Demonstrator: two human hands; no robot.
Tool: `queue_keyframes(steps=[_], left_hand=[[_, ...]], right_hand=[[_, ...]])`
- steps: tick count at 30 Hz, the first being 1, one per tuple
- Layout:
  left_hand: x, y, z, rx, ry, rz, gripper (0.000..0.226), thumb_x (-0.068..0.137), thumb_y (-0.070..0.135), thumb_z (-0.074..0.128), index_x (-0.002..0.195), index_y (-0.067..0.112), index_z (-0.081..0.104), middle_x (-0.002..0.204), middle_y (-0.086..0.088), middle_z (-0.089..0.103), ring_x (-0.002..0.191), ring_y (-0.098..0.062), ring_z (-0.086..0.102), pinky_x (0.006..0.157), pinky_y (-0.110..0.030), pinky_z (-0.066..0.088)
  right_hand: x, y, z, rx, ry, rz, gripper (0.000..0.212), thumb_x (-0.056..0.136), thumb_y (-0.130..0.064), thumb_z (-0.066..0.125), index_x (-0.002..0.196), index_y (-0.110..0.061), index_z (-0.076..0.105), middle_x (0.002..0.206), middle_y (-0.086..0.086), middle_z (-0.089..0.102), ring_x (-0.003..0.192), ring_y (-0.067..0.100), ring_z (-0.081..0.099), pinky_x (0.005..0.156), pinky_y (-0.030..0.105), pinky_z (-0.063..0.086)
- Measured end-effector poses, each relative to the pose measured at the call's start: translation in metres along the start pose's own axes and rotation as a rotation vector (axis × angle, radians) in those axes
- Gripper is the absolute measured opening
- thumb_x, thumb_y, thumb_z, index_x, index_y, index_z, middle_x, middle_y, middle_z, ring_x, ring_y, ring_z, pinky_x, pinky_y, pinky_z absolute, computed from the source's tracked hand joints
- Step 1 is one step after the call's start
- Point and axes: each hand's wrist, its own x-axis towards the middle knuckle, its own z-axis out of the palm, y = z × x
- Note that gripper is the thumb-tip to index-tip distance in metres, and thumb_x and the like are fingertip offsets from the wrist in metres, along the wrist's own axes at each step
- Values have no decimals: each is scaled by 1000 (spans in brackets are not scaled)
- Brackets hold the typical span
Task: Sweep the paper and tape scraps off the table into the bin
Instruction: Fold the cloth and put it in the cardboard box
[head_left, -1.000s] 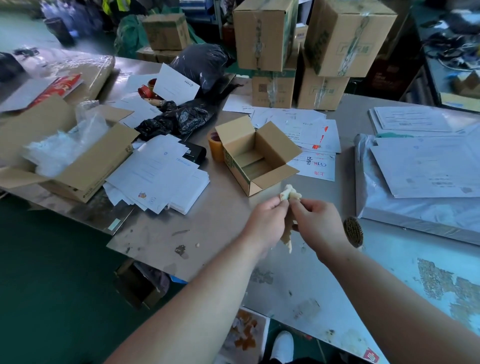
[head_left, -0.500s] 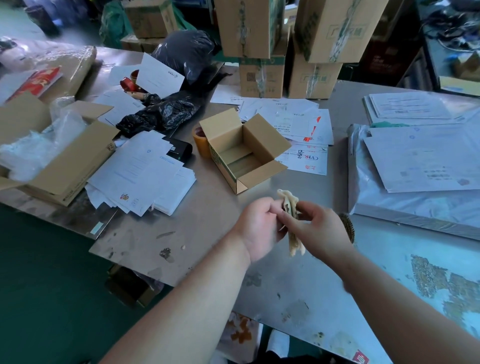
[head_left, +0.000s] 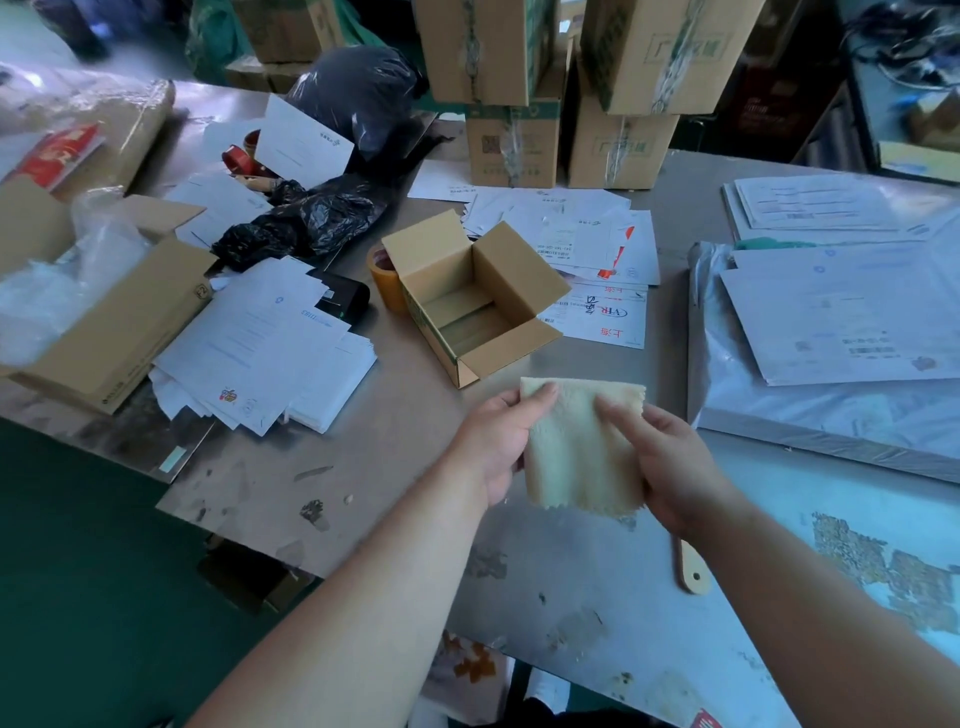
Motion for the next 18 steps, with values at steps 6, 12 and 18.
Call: queue_keyframes(steps=[6, 12, 18], left_hand=[[36, 13, -8, -24, 258, -124, 43, 90, 65, 65, 92, 23, 68, 78, 4, 72, 67, -18, 65, 65, -30, 53], [92, 38, -40, -148, 485, -361, 56, 85, 73, 60, 99, 19, 63, 90, 2, 63, 80, -18, 61, 66, -32, 53], [117, 33, -24, -108, 403, -358, 19, 105, 34, 56, 115, 23, 66, 85, 5, 66, 70, -9, 60, 61, -27, 42]], right_hand=[[11, -1, -6, -113, 143, -67, 25, 91, -39, 73, 95, -14, 76, 87, 8, 72, 78, 26, 66, 74, 50, 59], [18, -8, -14, -229, 201, -101, 22, 93, -30, 70, 92, -8, 72, 77, 6, 62, 66, 22, 59, 58, 39, 53], [25, -18, -16, -202, 243, -95, 27, 94, -26, 69, 93, 1, 67, 76, 8, 57, 64, 21, 55, 53, 36, 50]])
